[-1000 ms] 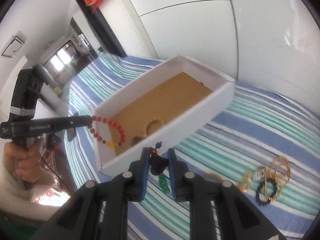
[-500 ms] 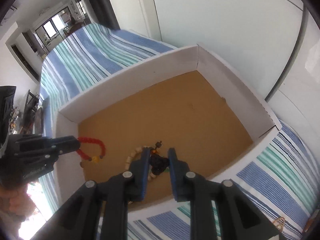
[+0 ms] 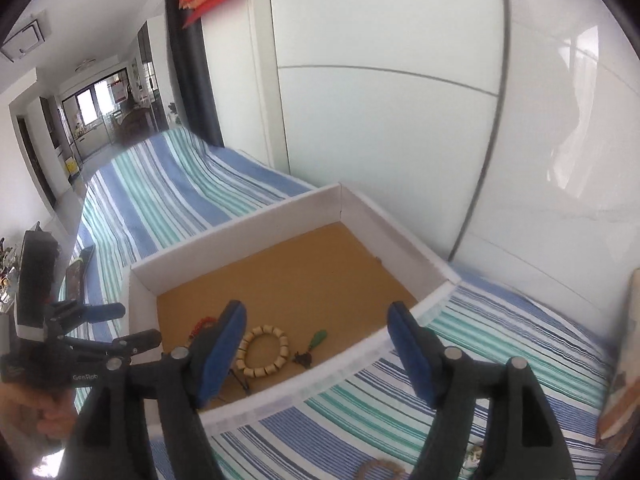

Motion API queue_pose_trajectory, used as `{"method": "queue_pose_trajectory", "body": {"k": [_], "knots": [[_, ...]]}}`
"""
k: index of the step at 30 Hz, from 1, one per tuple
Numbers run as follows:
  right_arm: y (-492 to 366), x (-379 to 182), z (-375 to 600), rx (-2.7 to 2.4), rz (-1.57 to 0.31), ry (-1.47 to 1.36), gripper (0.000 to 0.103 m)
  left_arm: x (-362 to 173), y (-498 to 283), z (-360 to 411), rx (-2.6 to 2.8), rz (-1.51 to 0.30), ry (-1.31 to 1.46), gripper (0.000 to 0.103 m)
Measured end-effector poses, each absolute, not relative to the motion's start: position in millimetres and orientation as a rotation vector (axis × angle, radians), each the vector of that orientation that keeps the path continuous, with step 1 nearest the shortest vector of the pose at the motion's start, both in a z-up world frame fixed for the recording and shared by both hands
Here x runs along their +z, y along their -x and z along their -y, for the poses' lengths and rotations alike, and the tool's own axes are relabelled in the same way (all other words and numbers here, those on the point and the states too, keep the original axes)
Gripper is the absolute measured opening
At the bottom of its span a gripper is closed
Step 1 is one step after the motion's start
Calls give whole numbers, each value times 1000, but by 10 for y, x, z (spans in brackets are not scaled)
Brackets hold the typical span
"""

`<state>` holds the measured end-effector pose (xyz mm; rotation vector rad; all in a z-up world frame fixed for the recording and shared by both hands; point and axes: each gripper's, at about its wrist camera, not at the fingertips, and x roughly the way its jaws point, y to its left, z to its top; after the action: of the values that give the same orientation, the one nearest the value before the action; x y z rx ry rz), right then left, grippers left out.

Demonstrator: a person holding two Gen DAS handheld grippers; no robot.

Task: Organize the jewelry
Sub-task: 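Withdraw both open tools from the box back over the bed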

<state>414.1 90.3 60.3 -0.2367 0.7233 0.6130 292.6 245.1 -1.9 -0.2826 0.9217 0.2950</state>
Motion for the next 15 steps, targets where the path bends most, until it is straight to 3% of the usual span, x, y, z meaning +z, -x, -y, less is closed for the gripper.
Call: {"method": "queue_pose_trajectory", "body": {"k": [15], "knots": [[-2896, 505, 544, 308, -750, 198, 75, -16, -2548, -892, -36, -981, 131, 87]]}}
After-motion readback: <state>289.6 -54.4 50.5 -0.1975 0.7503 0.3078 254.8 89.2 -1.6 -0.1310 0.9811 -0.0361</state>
